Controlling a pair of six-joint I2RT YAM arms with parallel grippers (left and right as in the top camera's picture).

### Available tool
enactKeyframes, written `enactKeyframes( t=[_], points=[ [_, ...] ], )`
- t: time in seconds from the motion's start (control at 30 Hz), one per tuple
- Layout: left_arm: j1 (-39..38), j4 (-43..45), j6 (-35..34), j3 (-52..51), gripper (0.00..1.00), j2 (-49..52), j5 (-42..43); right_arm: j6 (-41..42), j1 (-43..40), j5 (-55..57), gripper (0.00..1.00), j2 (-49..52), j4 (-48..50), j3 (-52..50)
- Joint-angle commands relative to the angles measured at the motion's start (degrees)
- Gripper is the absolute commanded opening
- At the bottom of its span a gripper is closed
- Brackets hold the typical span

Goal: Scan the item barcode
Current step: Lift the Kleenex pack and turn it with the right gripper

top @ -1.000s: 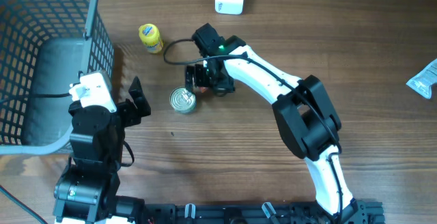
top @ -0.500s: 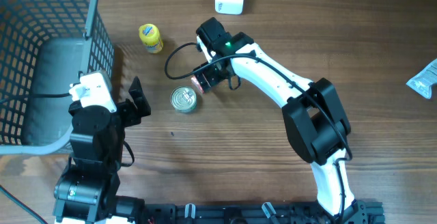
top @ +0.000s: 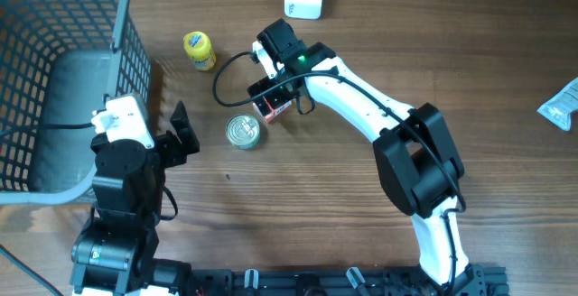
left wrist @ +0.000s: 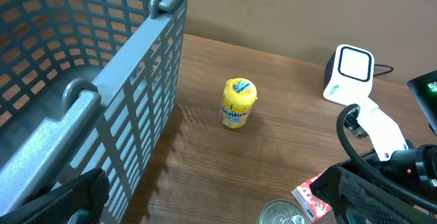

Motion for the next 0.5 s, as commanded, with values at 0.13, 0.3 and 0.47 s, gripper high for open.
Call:
enactKeyframes(
  t=[0.13,0.3,0.47],
  points=[
    [0.2,0.2,-0.7,-0.2,1.00,-0.3,0.5,-0.9,0.2,-2.6,1.00,1.7,1.5,1.3],
    [0.2,0.2,-0.7,-0.2,1.00,-0.3,0.5,0.5,0.2,-1.6,1.00,3.3,2.8,1.3],
    [0.2,0.2,-0.7,-0.2,1.00,-0.3,0.5,0.5,0.2,-1.6,1.00,5.4,2.2,1.3]
  ],
)
